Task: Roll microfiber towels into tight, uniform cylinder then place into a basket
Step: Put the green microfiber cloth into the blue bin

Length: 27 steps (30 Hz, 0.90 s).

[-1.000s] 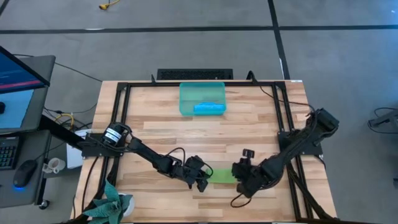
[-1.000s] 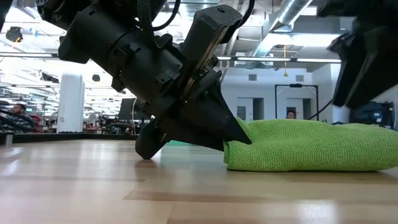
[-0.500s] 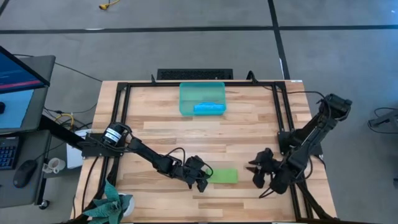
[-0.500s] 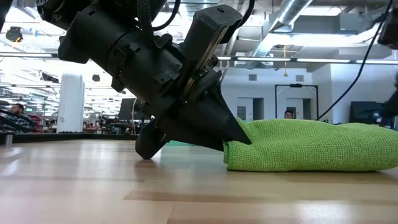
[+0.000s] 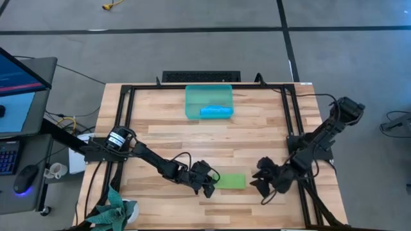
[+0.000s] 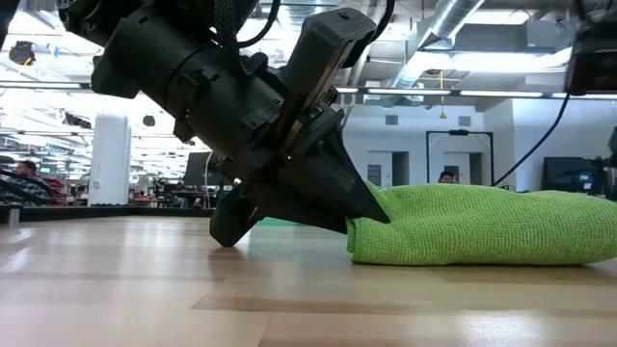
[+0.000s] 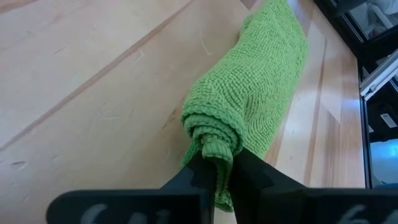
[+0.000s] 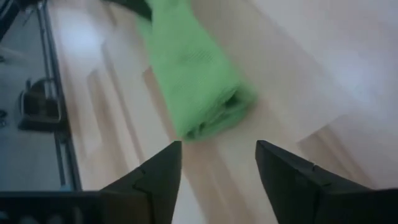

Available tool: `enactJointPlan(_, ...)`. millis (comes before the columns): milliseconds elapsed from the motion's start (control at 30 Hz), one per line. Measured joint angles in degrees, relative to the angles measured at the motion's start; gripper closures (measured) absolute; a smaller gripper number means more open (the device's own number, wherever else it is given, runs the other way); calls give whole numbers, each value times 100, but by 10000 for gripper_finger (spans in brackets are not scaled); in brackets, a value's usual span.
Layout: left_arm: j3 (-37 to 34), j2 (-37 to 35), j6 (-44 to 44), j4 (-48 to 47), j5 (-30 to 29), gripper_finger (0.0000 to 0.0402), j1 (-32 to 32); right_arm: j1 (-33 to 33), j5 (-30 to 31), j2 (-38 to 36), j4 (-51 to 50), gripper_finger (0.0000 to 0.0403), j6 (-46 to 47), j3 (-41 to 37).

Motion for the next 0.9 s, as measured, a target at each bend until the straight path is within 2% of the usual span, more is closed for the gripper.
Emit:
enactJointPlan(133,0,0,-30,-2,0,388,0,-256,-9,0,52,157,44,0)
enactJointPlan(333,0,0,-35,-2,0,388,0,-347,43,68,214,154,637,2)
enactJointPlan(533,0,0,-37,2,-2,388,0,-323,200,601,550,154,1414,4)
enactJointPlan(900,0,0,-35,15,-2,388,0,-374,303,1297,1212,154,1799,7)
